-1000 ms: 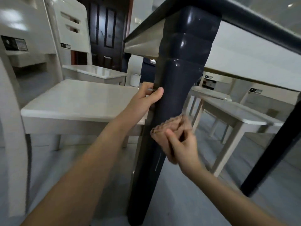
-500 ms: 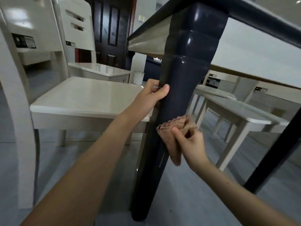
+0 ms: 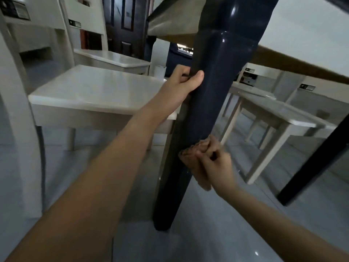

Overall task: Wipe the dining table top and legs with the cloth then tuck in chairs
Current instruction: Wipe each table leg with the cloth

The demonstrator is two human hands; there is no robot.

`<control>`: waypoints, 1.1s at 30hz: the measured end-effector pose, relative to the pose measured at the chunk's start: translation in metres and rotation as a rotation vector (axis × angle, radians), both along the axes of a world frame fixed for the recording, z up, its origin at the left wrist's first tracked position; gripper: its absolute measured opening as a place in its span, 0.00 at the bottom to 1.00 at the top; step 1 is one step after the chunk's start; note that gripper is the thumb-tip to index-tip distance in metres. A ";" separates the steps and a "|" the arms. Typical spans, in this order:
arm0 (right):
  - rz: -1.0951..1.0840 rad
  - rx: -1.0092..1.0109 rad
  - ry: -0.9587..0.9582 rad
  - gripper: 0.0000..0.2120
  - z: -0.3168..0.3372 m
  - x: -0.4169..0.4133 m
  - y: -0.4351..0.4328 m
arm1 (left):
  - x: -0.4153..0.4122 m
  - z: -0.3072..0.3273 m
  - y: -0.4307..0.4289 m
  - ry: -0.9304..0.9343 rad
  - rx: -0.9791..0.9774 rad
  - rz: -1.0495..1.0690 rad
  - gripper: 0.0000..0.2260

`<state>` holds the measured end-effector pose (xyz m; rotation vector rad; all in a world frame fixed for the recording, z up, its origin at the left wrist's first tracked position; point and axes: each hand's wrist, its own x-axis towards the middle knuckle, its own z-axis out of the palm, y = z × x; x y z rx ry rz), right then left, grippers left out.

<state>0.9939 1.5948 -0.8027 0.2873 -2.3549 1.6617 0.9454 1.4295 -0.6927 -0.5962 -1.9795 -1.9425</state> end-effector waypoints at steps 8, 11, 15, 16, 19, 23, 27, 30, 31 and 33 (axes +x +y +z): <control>-0.209 -0.174 0.389 0.04 0.042 -0.016 -0.019 | -0.004 -0.004 0.000 0.031 -0.002 -0.012 0.13; -0.226 -0.193 0.124 0.08 -0.025 -0.005 -0.022 | -0.004 -0.005 0.000 0.045 -0.002 -0.023 0.12; -0.183 -0.109 0.139 0.03 -0.016 -0.007 -0.016 | -0.001 -0.004 0.000 0.034 -0.002 -0.002 0.09; -0.189 -0.137 0.217 0.05 0.002 -0.010 -0.016 | -0.002 -0.003 0.000 0.027 -0.014 0.010 0.08; -0.200 -0.227 0.392 0.02 0.040 -0.018 -0.020 | -0.001 -0.002 0.002 0.020 -0.043 0.039 0.07; -0.214 -0.264 0.257 0.05 0.000 -0.012 -0.019 | 0.001 -0.002 0.002 0.036 -0.059 0.060 0.10; -0.267 -0.388 0.120 0.02 -0.057 0.007 0.013 | 0.005 -0.004 0.005 0.049 -0.092 0.054 0.14; -0.251 -0.290 -0.005 0.07 -0.109 0.020 0.020 | 0.005 -0.006 0.004 0.069 -0.126 0.067 0.19; -0.194 -0.231 -0.059 0.07 -0.124 0.023 0.015 | 0.005 -0.007 0.003 0.074 -0.125 0.081 0.20; -0.058 -0.141 -0.083 0.17 -0.138 0.028 0.000 | 0.004 -0.006 0.004 0.079 -0.116 0.094 0.19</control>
